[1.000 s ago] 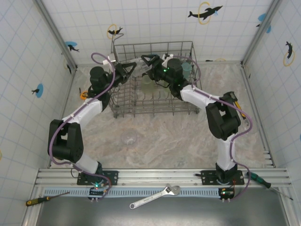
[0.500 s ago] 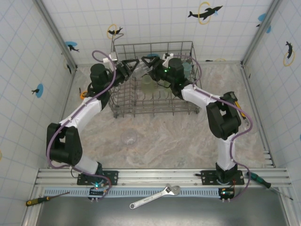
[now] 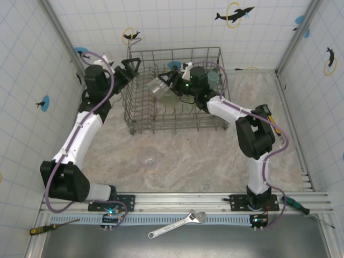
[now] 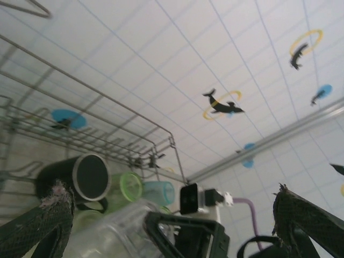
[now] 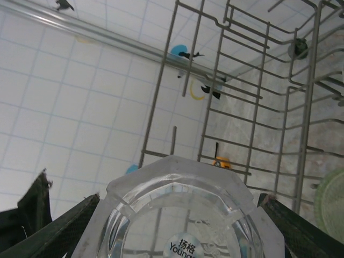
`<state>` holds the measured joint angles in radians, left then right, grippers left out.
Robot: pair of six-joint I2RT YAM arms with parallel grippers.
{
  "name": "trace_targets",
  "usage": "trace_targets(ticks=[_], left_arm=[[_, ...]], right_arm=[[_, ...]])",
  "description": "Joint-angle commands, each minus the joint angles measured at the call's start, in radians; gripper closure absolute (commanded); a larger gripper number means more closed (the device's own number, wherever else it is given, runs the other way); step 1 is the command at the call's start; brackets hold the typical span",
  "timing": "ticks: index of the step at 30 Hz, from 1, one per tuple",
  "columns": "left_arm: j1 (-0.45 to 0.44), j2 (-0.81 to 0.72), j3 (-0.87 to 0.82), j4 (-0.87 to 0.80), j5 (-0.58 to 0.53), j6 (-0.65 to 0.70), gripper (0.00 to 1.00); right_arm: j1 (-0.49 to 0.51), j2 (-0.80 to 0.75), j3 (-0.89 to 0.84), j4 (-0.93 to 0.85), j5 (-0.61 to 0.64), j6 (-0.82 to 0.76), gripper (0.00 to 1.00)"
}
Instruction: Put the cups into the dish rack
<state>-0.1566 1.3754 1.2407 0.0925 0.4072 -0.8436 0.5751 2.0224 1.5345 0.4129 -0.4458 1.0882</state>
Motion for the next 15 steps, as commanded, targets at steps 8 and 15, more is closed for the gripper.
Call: trace_targets(ticks=[8,15], left_arm=[[0.161,-0.073,-0.038,-0.230,-0.068,0.146,0.02],[0.260,-0.058,-0.094,-0.265,-0.038,0.186,0.03]], right_arm=[[0.044,-0.029,0.079,-0.152,-0.018,-0.339,0.71],[0.084,-0.017,0.099,-0.183,-0.041,-0.513,0.70]])
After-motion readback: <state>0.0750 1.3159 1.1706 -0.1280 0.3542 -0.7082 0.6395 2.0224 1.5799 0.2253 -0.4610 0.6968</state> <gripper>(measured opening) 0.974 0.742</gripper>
